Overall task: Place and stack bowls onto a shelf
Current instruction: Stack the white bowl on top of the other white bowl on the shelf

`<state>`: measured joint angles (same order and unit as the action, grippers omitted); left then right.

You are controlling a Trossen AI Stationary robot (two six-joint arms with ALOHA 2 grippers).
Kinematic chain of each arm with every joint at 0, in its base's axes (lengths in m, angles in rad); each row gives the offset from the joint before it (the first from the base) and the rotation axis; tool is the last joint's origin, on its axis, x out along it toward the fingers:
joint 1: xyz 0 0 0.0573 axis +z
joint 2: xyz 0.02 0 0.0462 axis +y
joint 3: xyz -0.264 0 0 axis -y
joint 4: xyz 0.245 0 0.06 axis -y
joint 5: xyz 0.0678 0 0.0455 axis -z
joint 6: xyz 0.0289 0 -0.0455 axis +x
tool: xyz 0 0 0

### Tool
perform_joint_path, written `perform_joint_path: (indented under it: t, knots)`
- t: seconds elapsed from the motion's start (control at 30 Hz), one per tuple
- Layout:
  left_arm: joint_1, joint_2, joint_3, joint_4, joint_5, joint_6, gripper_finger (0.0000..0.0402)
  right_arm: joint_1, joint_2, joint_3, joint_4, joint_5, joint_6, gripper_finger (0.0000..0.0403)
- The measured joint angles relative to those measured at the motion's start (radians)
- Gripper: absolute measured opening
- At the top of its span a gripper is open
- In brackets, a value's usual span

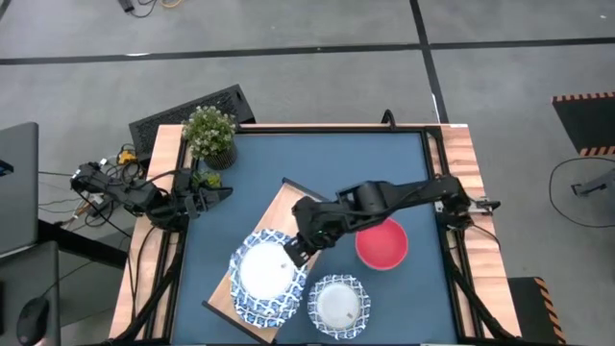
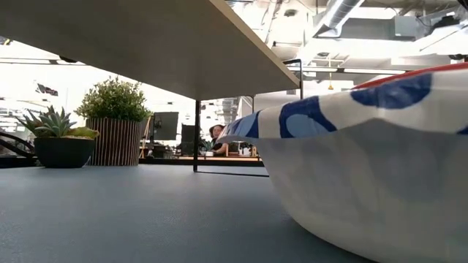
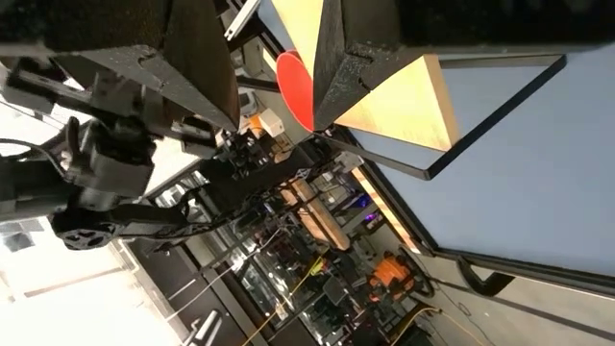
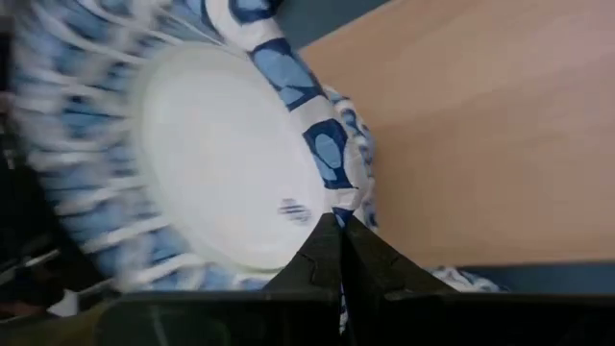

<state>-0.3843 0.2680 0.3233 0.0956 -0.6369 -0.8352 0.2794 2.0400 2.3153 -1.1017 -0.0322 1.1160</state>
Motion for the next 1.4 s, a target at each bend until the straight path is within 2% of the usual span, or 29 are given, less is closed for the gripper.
perform_joint_path:
  t: [0.47,0.67,1.07,1.27,1.4]
  knots:
    - [0.0,0.0,0.0,0.0,-0.001,0.0,0.0121,0.01,0.044,0.0,-0.023,-0.052,0.016,0.0019]
    - [0.0,0.0,0.0,0.0,-0.001,0.0,0.0121,0.006,0.043,0.0,-0.023,-0.053,0.014,0.0054]
    - [0.0,0.0,0.0,0.0,0.012,0.015,0.0121,0.005,0.043,0.0,0.013,-0.145,-0.075,0.0076]
    - [0.0,0.0,0.0,0.0,0.013,0.029,0.0121,-0.015,0.042,0.0,0.108,-0.215,-0.097,0.0117]
    - [0.0,0.0,0.0,0.0,0.013,0.03,0.0121,-0.04,0.042,0.0,0.109,-0.261,-0.096,0.0145]
